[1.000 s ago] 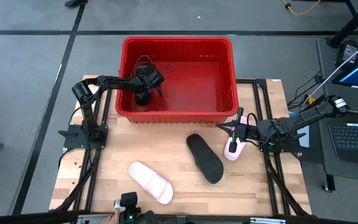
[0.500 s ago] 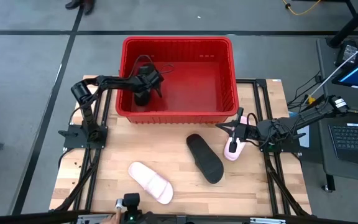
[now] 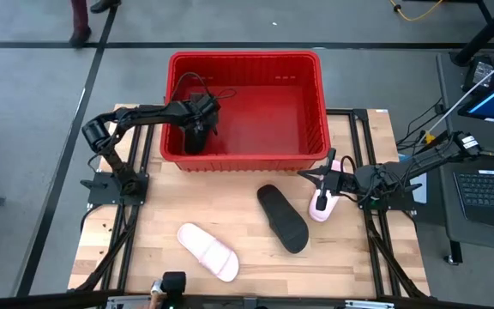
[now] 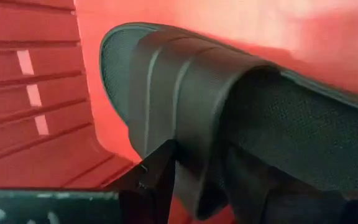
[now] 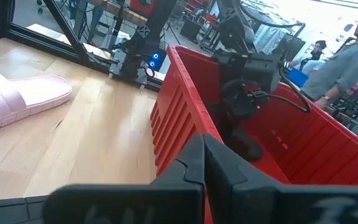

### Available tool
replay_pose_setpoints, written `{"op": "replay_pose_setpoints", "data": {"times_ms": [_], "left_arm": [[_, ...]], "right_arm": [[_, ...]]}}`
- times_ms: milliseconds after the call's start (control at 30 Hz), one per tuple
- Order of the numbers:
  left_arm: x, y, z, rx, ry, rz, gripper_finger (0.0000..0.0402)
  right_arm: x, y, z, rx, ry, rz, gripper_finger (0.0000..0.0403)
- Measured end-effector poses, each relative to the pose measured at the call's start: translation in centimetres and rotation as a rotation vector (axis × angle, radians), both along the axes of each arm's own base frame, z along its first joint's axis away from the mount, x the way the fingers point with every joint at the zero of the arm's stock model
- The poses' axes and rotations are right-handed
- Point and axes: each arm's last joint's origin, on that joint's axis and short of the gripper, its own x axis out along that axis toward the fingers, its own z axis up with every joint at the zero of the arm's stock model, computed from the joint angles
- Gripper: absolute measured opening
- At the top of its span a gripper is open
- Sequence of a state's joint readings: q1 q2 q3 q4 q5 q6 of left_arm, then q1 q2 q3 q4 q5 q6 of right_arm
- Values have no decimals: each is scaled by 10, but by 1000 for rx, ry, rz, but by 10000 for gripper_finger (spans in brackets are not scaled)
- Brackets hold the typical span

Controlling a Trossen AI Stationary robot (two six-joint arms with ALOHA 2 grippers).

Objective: Pick and place slides into bin
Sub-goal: Put the left black slide into the red container, then put the black slide into the red container

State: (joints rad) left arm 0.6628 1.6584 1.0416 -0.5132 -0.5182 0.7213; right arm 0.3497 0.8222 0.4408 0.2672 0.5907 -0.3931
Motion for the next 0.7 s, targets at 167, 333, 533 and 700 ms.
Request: {"op": "replay_pose_setpoints", "data": {"times_ms": [167,333,533,700], "left_arm": [[-4,-3,13,37,-14,12,120],[-10,-7,31,82,-61,19,120],[-21,-19,64,154,-168,31,114],[-33,-38,98,227,-276,1,93]], "right_arm": [[0,0,0,0,0,0,4],[0,0,0,0,0,0,4],[0,0,1,3,-8,0,4],[0,0,2,6,-14,0,14]]}}
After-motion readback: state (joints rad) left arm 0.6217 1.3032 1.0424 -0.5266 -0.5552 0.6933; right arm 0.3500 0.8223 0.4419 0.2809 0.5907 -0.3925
